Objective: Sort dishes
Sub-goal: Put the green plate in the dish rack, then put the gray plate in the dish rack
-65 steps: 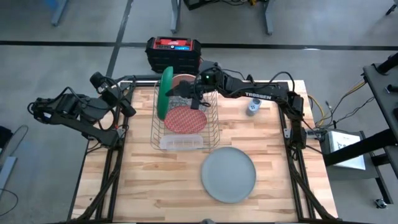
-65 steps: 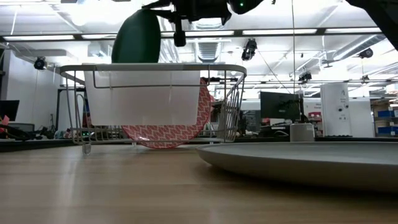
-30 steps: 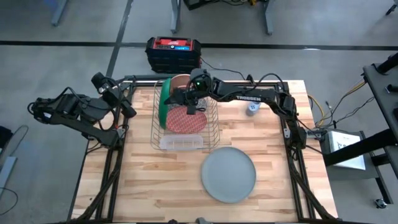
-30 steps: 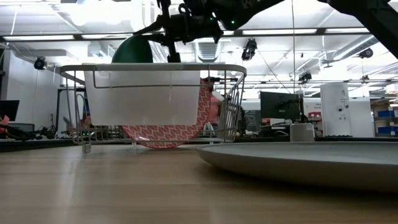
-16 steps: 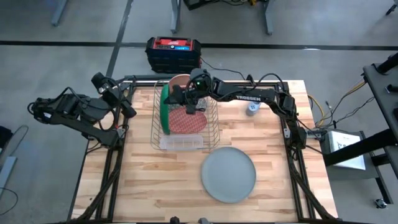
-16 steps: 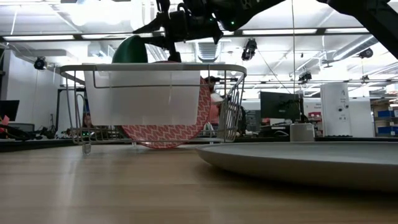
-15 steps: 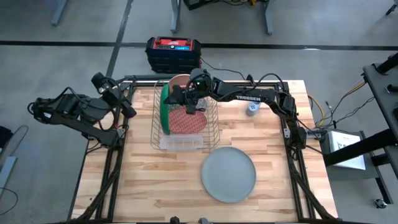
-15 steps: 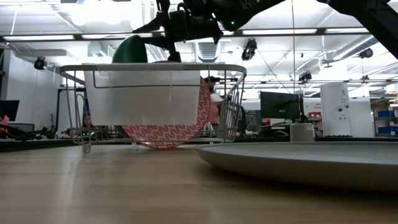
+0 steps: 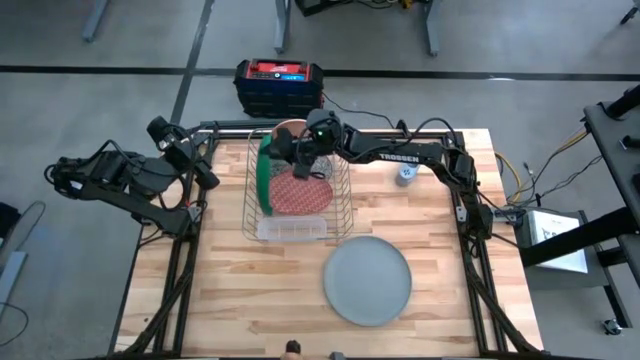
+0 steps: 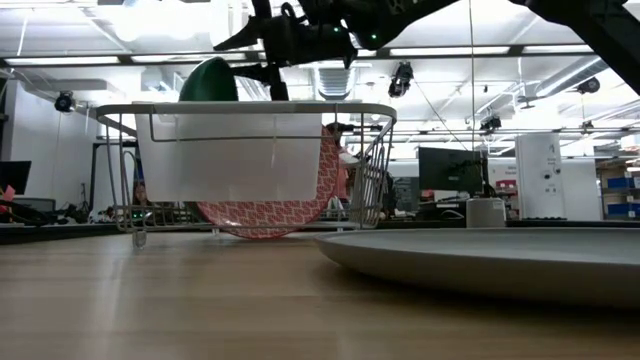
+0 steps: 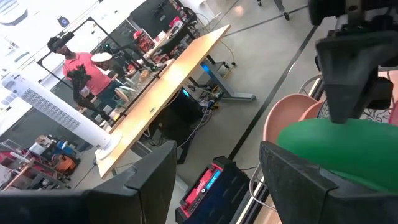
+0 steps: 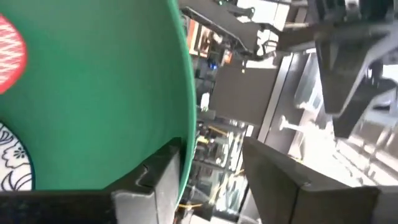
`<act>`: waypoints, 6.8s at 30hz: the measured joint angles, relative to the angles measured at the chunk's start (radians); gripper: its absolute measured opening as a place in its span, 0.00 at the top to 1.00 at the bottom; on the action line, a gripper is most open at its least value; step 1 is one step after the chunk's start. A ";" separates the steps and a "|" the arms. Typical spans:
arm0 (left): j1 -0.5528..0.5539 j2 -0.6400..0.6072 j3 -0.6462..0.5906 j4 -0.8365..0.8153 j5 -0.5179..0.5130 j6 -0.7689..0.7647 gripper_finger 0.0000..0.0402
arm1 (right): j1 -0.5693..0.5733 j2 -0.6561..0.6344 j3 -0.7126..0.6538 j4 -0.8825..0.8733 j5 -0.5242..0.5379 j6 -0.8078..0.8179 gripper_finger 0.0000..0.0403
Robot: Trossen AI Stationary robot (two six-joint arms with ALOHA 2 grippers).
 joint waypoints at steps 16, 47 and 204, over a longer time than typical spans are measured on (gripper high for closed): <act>0.000 0.000 0.000 0.000 0.000 -0.008 0.45 | 0.002 0.000 0.002 0.044 0.168 0.086 0.44; 0.000 0.001 0.000 -0.035 0.008 -0.044 0.45 | -0.003 -0.127 0.001 -0.004 0.464 0.198 0.18; -0.361 -0.007 0.126 0.169 0.702 -0.029 0.45 | 0.675 -0.330 0.117 -1.674 1.946 2.685 1.00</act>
